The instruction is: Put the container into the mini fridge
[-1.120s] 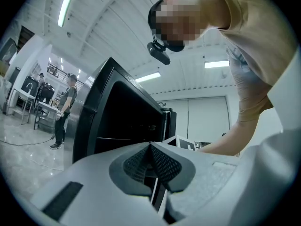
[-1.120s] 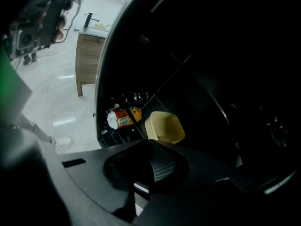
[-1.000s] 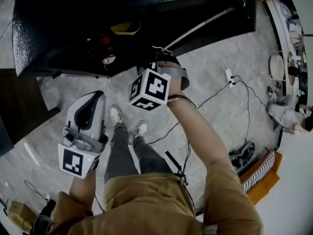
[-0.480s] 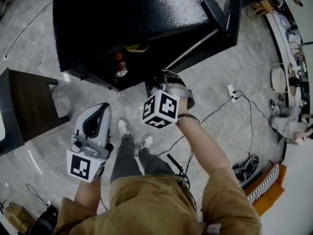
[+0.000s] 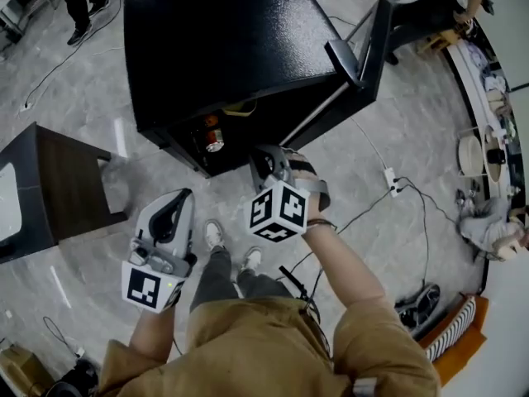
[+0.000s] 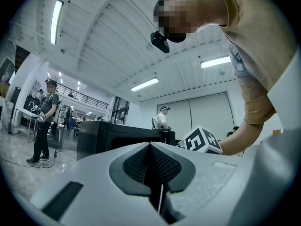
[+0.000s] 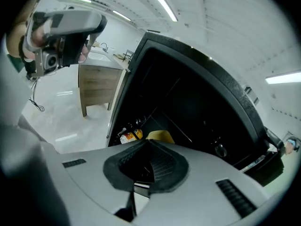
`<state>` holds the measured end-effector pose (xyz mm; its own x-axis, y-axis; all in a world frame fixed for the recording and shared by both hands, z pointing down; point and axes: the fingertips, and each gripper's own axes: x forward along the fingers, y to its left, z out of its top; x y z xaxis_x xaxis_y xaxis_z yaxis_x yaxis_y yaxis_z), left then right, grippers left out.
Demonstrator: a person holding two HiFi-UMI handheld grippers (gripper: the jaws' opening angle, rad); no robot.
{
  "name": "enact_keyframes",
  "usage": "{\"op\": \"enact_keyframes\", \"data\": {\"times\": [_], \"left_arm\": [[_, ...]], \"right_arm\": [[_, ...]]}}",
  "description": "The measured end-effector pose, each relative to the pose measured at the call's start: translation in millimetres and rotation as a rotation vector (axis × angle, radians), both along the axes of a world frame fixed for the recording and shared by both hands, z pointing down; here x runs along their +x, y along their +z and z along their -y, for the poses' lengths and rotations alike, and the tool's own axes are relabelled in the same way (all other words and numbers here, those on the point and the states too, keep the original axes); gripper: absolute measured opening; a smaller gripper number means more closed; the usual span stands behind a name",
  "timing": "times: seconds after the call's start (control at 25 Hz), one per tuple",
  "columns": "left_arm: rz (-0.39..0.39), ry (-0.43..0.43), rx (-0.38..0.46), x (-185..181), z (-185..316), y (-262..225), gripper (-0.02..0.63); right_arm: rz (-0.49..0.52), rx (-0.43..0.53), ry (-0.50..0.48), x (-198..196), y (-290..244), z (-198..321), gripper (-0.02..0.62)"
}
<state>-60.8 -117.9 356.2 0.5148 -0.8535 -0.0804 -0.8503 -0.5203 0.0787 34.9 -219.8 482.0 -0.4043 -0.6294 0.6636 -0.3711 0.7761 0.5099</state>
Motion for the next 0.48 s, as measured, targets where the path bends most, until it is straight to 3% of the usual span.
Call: {"op": "enact_keyframes", "data": {"times": [0.48], "left_arm": [[0.033,-0.007,0.025,6,-20,-36,0.002]], "right_arm": [[0.104,0.031,0.033,23,-67,-33,0.002]]}}
